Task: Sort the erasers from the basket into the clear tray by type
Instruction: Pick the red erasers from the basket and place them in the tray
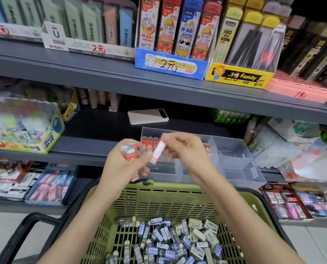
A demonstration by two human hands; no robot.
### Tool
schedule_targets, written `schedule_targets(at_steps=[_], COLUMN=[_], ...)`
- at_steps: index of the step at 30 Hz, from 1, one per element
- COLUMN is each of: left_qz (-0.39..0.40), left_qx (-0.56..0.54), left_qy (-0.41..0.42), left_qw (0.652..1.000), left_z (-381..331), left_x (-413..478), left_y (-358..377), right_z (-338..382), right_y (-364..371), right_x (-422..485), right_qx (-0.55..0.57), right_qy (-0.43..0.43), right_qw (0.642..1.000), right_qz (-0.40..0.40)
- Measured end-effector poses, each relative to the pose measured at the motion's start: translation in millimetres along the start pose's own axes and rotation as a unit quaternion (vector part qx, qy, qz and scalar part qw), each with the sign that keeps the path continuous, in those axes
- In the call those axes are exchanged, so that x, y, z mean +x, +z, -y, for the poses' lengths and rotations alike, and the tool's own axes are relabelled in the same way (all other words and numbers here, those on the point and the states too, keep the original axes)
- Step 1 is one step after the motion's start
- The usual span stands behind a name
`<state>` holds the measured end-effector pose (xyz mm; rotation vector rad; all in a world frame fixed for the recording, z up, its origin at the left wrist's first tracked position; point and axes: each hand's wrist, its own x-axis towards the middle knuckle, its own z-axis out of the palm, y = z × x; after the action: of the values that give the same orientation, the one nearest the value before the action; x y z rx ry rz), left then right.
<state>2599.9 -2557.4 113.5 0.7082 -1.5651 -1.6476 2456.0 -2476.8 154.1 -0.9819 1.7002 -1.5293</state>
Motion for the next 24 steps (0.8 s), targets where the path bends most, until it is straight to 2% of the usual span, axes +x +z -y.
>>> schedule_targets(at_steps=[3, 6, 9, 11, 16, 19, 24], left_qz=[-0.016, 0.025, -0.004, -0.037, -0.034, -0.043, -0.031], left_qx=[-0.073, -0.248, -0.377, -0.413, -0.400, -0.417, -0.391], left_qy=[-0.074, -0.174, -0.246, -0.258, -0.253, -0.248, -0.256], left_qw=[0.994, 0.953, 0.893, 0.873, 0.880, 0.873, 0.884], left_z=[-6.3, -11.1, -13.9, -13.8, -13.4, -11.9, -10.6], left_x=[6.0, 13.5, 17.5, 20.2, 21.7, 24.6, 28.2], left_y=[4.0, 11.1, 23.2, 28.0, 31.5, 30.6, 31.9], right_z=[-4.6, -18.3, -32.2, -38.5, -49.4, -53.0, -45.6], right_y=[-52.8, -86.6, -90.2, -83.3, -63.3, -61.1, -60.7], right_x=[16.3, 37.8, 55.7, 64.8, 73.0, 74.9, 71.8], right_qx=[0.035, -0.017, -0.070, -0.081, -0.136, -0.219, -0.310], right_qy=[0.009, 0.024, 0.058, 0.088, 0.127, 0.119, 0.093], right_qw=[0.987, 0.970, 0.972, 0.978, 0.978, 0.964, 0.943], right_qz=[-0.155, -0.240, -0.215, -0.171, -0.092, -0.089, -0.076])
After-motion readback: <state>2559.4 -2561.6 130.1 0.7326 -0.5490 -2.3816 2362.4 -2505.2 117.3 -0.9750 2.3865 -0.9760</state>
